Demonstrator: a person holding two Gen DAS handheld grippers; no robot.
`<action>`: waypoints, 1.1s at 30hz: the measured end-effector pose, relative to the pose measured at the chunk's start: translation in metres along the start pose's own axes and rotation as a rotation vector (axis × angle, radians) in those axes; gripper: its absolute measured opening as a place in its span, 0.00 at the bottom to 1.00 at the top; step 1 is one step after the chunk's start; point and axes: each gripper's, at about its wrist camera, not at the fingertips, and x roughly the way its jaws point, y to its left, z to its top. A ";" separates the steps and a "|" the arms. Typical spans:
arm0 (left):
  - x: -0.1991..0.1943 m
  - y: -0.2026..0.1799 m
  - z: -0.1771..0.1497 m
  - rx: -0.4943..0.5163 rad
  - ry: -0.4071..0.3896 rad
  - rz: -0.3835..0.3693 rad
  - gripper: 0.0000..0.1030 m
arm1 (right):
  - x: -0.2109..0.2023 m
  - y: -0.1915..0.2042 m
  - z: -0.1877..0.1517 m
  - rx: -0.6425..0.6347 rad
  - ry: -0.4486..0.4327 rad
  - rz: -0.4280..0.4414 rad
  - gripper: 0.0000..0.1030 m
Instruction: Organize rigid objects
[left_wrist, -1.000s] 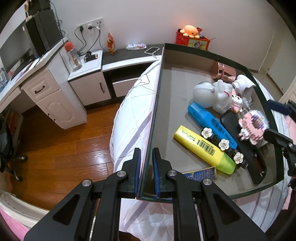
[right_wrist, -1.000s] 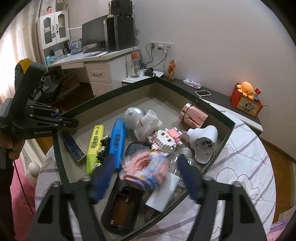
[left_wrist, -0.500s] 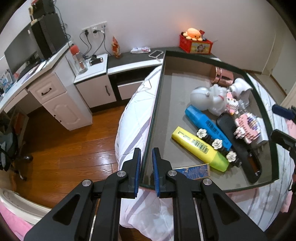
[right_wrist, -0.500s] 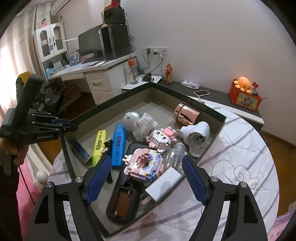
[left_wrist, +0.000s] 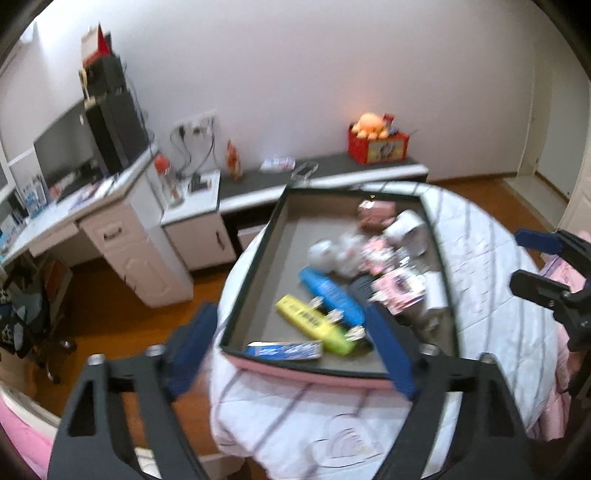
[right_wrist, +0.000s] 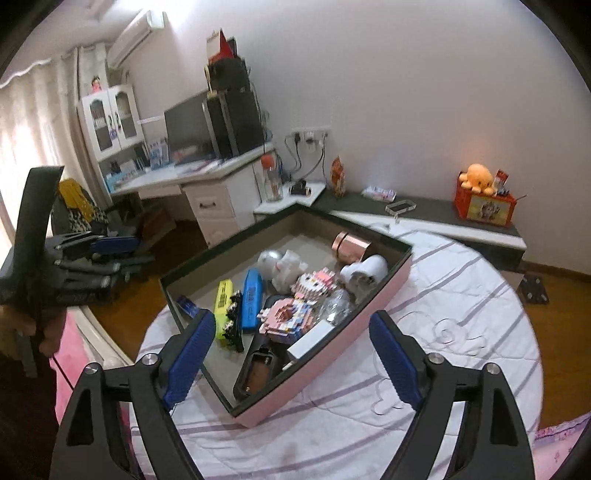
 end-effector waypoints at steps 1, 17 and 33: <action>-0.007 -0.009 0.001 0.002 -0.019 -0.018 0.92 | -0.007 -0.002 -0.001 0.004 -0.019 0.006 0.88; -0.023 -0.061 -0.024 -0.205 0.024 0.107 1.00 | -0.033 -0.024 -0.009 -0.033 -0.097 0.006 1.00; -0.158 -0.061 -0.027 -0.107 -0.329 0.066 1.00 | -0.144 0.060 -0.001 -0.082 -0.417 -0.249 1.00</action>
